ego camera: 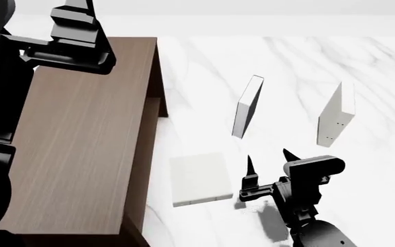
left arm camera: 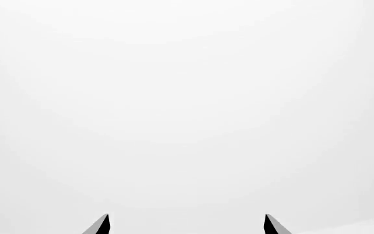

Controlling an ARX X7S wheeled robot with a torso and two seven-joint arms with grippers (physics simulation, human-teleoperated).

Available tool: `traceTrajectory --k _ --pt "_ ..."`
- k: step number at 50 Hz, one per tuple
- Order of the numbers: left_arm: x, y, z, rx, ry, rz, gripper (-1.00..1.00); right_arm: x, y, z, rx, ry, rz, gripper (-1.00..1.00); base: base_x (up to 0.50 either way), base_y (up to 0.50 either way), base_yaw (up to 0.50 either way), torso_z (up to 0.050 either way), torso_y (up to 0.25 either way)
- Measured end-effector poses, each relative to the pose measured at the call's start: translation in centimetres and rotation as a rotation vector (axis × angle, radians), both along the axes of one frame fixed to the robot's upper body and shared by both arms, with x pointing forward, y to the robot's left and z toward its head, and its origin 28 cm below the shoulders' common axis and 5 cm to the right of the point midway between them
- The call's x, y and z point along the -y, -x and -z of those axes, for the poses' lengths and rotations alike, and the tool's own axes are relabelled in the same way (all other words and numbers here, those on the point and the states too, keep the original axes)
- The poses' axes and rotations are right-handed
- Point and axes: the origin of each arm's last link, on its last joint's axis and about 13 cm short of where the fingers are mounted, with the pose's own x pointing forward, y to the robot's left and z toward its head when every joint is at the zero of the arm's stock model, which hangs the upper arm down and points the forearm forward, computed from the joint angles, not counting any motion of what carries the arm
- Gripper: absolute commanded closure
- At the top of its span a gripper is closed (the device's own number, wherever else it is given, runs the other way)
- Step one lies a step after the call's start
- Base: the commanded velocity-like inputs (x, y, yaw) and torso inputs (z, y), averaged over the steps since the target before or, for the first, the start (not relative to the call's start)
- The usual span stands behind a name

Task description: Pick up the book on the right and place it under the cabinet shelf.

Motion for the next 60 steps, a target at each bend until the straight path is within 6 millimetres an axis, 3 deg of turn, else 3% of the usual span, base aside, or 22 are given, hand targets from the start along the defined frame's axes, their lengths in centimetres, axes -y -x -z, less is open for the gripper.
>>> traceTrajectory --k 46,60 --pt "0.4 0.2 -0.2 -0.005 -0.016 0.024 -1.00 1.2 -2.8 5.6 -0.161 0.087 -0.031 -1.00 0.00 0.00 0.00 0.001 0.004" --pt "0.1 0.4 -0.3 0.007 -0.020 0.013 -1.00 0.9 -4.3 6.1 -0.151 0.040 -0.087 -1.00 0.00 0.00 0.00 0.000 0.000"
